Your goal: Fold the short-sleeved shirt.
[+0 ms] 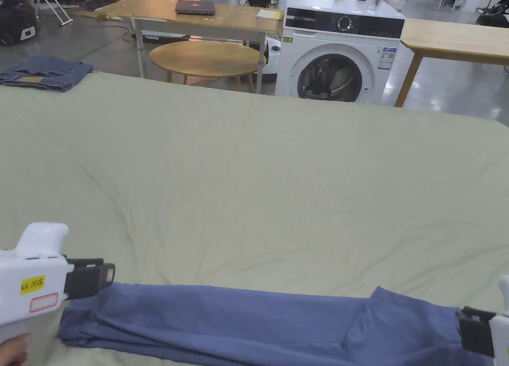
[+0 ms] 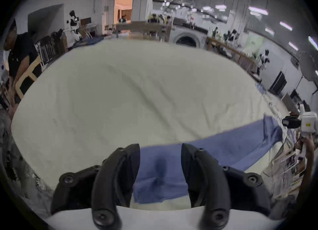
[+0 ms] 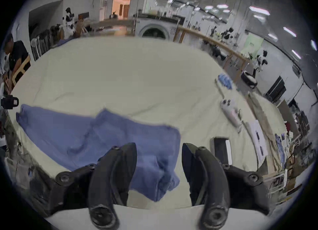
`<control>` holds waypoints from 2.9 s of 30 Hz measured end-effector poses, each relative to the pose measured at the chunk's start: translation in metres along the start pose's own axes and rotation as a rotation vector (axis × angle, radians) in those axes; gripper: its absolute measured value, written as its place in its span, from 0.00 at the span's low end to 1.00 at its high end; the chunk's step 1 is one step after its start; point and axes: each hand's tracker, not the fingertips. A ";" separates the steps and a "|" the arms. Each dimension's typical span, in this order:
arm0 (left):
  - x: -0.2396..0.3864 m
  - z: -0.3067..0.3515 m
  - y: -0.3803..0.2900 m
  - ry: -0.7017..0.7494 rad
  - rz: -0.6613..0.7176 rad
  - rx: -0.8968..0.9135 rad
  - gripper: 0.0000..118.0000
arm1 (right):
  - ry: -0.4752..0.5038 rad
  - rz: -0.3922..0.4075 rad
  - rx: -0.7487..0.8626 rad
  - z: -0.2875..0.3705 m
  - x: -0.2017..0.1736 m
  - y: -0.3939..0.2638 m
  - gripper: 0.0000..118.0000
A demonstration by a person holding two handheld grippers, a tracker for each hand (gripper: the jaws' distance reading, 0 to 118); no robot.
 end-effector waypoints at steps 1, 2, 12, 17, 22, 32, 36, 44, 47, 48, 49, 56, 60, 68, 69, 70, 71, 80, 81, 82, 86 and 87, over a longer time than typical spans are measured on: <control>0.006 0.001 0.003 0.001 -0.018 0.034 0.41 | 0.000 -0.012 0.044 0.002 -0.004 0.002 0.48; 0.015 0.002 0.006 0.003 -0.036 0.077 0.41 | 0.007 -0.034 0.104 0.006 -0.008 0.005 0.48; 0.082 -0.008 0.021 0.094 -0.171 0.458 0.40 | 0.094 -0.187 0.585 0.004 -0.081 0.023 0.31; 0.097 -0.007 0.029 0.135 -0.166 0.535 0.00 | 0.108 -0.196 0.682 0.008 -0.111 0.039 0.00; 0.089 0.000 0.037 0.137 -0.098 0.544 0.00 | 0.119 -0.176 0.711 0.012 -0.128 0.050 0.00; -0.029 0.010 0.030 -0.045 0.131 0.099 0.00 | 0.156 -0.132 0.650 -0.002 -0.141 0.053 0.00; -0.073 0.004 0.014 -0.194 0.221 -0.073 0.00 | 0.171 -0.110 0.609 -0.010 -0.144 0.050 0.00; -0.126 -0.017 -0.015 -0.337 0.385 -0.260 0.56 | 0.188 -0.090 0.536 -0.024 -0.146 0.041 0.00; -0.138 -0.031 -0.023 -0.454 0.491 -0.304 0.56 | 0.186 -0.082 0.521 -0.026 -0.146 0.038 0.00; -0.140 -0.037 -0.026 -0.500 0.523 -0.323 0.56 | 0.186 -0.082 0.518 -0.026 -0.145 0.038 0.00; -0.141 -0.046 -0.031 -0.551 0.557 -0.361 0.58 | 0.187 -0.080 0.513 -0.027 -0.145 0.037 0.00; -0.121 -0.078 -0.052 -0.717 0.658 -0.358 0.58 | 0.186 -0.082 0.492 -0.030 -0.144 0.033 0.00; -0.114 -0.083 -0.050 -0.725 0.647 -0.342 0.18 | 0.193 -0.088 0.474 -0.032 -0.144 0.031 0.00; -0.102 -0.068 -0.042 -0.539 0.525 -0.322 0.05 | 0.198 -0.085 0.462 -0.033 -0.141 0.028 0.00; -0.100 -0.065 -0.039 -0.531 0.522 -0.321 0.05 | 0.195 -0.086 0.464 -0.032 -0.140 0.029 0.00; -0.099 -0.060 -0.036 -0.523 0.521 -0.311 0.05 | 0.194 -0.086 0.464 -0.032 -0.139 0.029 0.00; -0.100 -0.058 -0.032 -0.524 0.526 -0.304 0.05 | 0.193 -0.087 0.466 -0.031 -0.137 0.030 0.00; -0.118 -0.006 0.011 -0.390 0.462 -0.245 0.05 | 0.183 -0.086 0.478 -0.029 -0.129 0.034 0.00; -0.120 0.000 0.015 -0.360 0.457 -0.240 0.05 | 0.183 -0.085 0.477 -0.029 -0.129 0.035 0.00; -0.123 0.005 0.018 -0.342 0.459 -0.240 0.05 | 0.185 -0.085 0.478 -0.029 -0.129 0.035 0.00; -0.115 0.019 0.027 -0.236 0.417 -0.258 0.05 | 0.192 -0.081 0.478 -0.029 -0.130 0.036 0.00; -0.111 0.019 0.028 -0.242 0.414 -0.272 0.05 | 0.193 -0.081 0.479 -0.029 -0.131 0.036 0.00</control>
